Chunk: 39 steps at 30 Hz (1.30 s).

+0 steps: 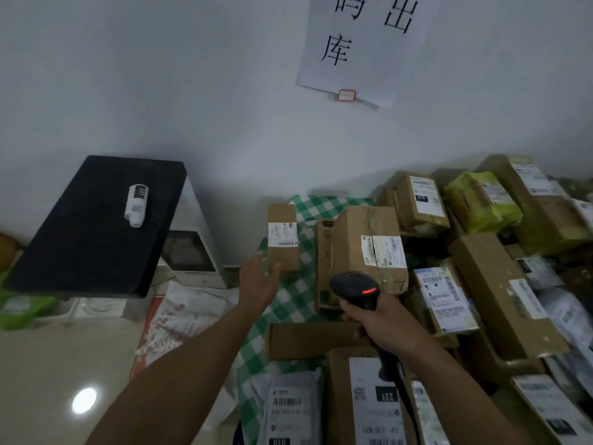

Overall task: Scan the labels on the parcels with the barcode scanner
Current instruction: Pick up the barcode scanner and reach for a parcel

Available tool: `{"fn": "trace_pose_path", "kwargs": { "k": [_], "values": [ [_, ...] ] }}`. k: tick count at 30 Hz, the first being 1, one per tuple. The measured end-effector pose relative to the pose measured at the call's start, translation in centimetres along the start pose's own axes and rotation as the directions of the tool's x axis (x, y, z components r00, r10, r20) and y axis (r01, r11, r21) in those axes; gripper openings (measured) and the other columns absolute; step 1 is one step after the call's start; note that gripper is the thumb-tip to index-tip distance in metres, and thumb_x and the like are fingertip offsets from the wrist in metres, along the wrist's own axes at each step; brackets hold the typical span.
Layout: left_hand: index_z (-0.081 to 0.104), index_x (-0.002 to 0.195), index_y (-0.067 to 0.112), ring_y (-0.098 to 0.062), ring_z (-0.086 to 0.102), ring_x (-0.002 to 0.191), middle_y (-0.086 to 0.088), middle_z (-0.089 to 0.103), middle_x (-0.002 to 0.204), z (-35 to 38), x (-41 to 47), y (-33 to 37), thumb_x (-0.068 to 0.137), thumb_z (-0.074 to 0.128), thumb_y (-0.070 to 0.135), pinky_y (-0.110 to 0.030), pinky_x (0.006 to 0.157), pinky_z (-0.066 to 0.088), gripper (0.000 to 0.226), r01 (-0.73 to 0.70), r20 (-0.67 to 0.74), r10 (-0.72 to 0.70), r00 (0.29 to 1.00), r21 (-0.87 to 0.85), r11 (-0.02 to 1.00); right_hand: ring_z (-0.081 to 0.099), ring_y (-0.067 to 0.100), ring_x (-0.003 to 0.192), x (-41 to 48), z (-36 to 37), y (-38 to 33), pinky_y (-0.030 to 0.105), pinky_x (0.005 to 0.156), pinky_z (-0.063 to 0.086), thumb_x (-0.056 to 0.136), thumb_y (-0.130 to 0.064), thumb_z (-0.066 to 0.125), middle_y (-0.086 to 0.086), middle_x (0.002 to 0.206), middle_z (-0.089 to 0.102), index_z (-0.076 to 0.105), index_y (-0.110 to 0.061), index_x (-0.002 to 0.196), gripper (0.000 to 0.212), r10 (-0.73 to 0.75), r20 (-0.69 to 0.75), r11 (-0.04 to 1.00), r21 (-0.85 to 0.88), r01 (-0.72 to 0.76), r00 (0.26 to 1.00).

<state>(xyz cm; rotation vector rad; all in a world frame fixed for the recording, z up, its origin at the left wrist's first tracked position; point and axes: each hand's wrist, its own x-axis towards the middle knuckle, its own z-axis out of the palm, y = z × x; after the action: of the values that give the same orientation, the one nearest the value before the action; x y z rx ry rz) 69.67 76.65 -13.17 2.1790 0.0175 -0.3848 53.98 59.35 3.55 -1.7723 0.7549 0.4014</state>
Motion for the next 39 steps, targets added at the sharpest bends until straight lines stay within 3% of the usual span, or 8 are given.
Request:
{"fn": "trace_pose_path", "kwargs": {
  "k": [4, 8, 13, 18, 25, 30, 34, 39],
  "values": [
    [0.068, 0.118, 0.023, -0.019, 0.056, 0.123, 0.006, 0.06, 0.123, -0.6, -5.3, -1.9, 0.1, 0.065, 0.032, -0.033, 0.107, 0.043, 0.021, -0.206, 0.194, 0.193, 0.962, 0.049, 0.977, 0.065, 0.012, 0.066, -1.5, 0.2, 0.8, 0.028, 0.066, 0.052, 0.1, -0.033, 0.066, 0.003, 0.095, 0.076, 0.065, -0.027, 0.111, 0.012, -0.029, 0.001, 0.999, -0.038, 0.029, 1.0],
    [0.05, 0.146, 0.018, -0.015, 0.042, 0.138, 0.002, 0.046, 0.143, -0.7, -8.2, -4.3, 0.087, 0.08, 0.037, -0.012, 0.105, 0.025, 0.068, -0.207, 0.414, 0.105, 0.904, 0.21, 0.956, 0.065, 0.015, 0.071, -3.2, 0.5, 2.0, 0.033, 0.069, 0.052, 0.1, -0.034, 0.066, 0.008, 0.101, 0.073, 0.064, -0.027, 0.112, 0.014, -0.01, 0.023, 1.0, -0.029, 0.01, 1.0],
    [0.041, 0.152, 0.011, -0.032, 0.044, 0.14, -0.013, 0.04, 0.152, -1.2, -8.8, -6.1, 0.055, 0.089, 0.048, -0.04, 0.116, 0.038, 0.114, -0.197, 0.543, 0.051, 0.839, 0.216, 0.956, 0.065, 0.016, 0.074, -5.0, 1.1, 3.6, 0.03, 0.066, 0.053, 0.102, -0.031, 0.064, 0.004, 0.105, 0.072, 0.059, -0.032, 0.102, 0.005, -0.01, 0.034, 0.998, -0.057, 0.011, 0.999],
    [0.052, 0.144, 0.016, -0.03, 0.052, 0.132, -0.009, 0.051, 0.143, -1.2, -8.6, -5.3, 0.076, 0.085, 0.036, -0.038, 0.112, 0.042, 0.078, -0.284, 0.54, 0.09, 0.837, 0.288, 0.915, 0.065, 0.015, 0.07, -5.8, 1.8, 5.1, 0.03, 0.065, 0.051, 0.101, -0.031, 0.065, 0.004, 0.104, 0.073, 0.063, -0.025, 0.114, 0.015, 0.026, 0.02, 0.998, -0.052, -0.025, 0.999],
    [0.04, 0.153, 0.022, -0.026, 0.051, 0.128, -0.008, 0.045, 0.15, -5.3, -8.5, -3.2, 0.086, 0.077, 0.05, -0.037, 0.109, 0.044, 0.082, -0.489, 0.54, 0.203, 0.817, 0.46, 0.741, 0.07, 0.018, 0.077, -6.4, 2.5, 5.7, 0.027, 0.063, 0.049, 0.101, -0.027, 0.065, 0.007, 0.104, 0.074, 0.062, -0.023, 0.12, 0.019, 0.047, -0.004, 0.999, -0.013, -0.047, 0.999],
    [0.038, 0.155, 0.025, -0.022, 0.051, 0.128, -0.001, 0.046, 0.151, -11.2, -9.8, -3.3, 0.085, 0.072, 0.06, -0.04, 0.107, 0.047, 0.085, -0.479, 0.478, 0.24, 0.845, 0.476, 0.737, 0.074, 0.017, 0.082, -6.4, 2.4, 5.9, 0.026, 0.065, 0.051, 0.101, -0.031, 0.065, 0.004, 0.105, 0.074, 0.064, -0.022, 0.122, 0.023, 0.053, -0.018, 0.999, 0.003, -0.053, 0.998],
    [0.043, 0.152, 0.028, -0.016, 0.055, 0.115, 0.003, 0.052, 0.143, -14.8, -11.6, -5.9, 0.077, 0.059, 0.083, -0.03, 0.088, 0.055, 0.094, -0.335, 0.352, 0.213, 0.912, 0.335, 0.88, 0.076, 0.014, 0.08, -6.8, 2.5, 6.0, 0.031, 0.07, 0.055, 0.099, -0.035, 0.067, -0.003, 0.107, 0.074, 0.064, -0.026, 0.122, 0.025, 0.001, -0.047, 1.0, -0.006, -0.001, 0.999],
    [0.053, 0.14, 0.032, -0.012, 0.064, 0.105, 0.011, 0.06, 0.122, -14.7, -15.9, -4.4, 0.099, 0.054, 0.043, -0.014, 0.069, 0.05, 0.043, -0.093, 0.199, 0.131, 0.971, -0.189, 0.978, 0.074, 0.01, 0.067, -7.9, 2.3, 4.9, 0.035, 0.063, 0.054, 0.094, -0.042, 0.072, -0.005, 0.096, 0.075, 0.063, -0.027, 0.126, 0.036, -0.159, -0.247, 0.987, -0.017, 0.159, 0.956]
  ]
}}
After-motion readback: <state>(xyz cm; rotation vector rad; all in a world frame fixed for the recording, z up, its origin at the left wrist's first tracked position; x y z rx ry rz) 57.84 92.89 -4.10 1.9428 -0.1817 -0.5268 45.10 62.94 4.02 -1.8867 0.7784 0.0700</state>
